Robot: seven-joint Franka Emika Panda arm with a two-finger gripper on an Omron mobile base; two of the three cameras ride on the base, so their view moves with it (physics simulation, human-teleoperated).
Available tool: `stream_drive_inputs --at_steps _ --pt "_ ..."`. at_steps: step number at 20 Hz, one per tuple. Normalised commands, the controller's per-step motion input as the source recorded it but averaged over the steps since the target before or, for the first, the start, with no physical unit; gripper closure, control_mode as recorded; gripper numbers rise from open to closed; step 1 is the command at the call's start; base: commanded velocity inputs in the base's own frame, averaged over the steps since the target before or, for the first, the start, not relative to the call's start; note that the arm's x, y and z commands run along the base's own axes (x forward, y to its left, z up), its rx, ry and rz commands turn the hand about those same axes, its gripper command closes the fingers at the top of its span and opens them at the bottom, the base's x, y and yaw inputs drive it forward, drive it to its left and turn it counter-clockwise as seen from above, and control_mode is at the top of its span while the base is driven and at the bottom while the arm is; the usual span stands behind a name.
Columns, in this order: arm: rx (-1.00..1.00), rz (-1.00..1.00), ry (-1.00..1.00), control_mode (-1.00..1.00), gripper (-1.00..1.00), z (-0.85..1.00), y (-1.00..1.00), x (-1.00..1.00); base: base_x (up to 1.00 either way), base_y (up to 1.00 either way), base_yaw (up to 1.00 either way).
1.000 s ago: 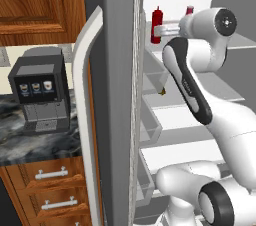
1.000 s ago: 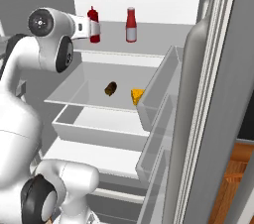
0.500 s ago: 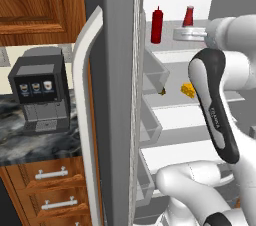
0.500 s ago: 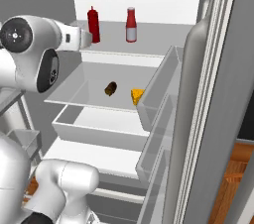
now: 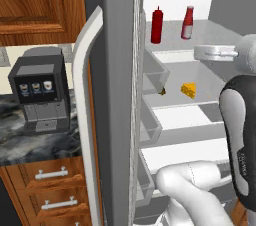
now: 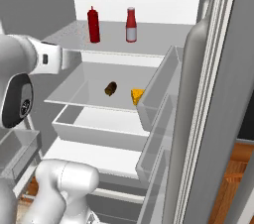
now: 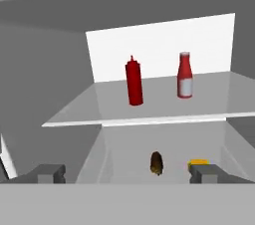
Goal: Place the ketchup and ketchup from the counter to the top shelf of the fridge. If the existing items in the fridge are on the top shelf, move them to other shelves.
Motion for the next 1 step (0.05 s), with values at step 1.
stream_drive_inputs --at_steps 1 --pt "0.03 0.00 -0.11 -1.00 -1.00 0.00 -0.13 -1.00 0.00 0.00 0.00"
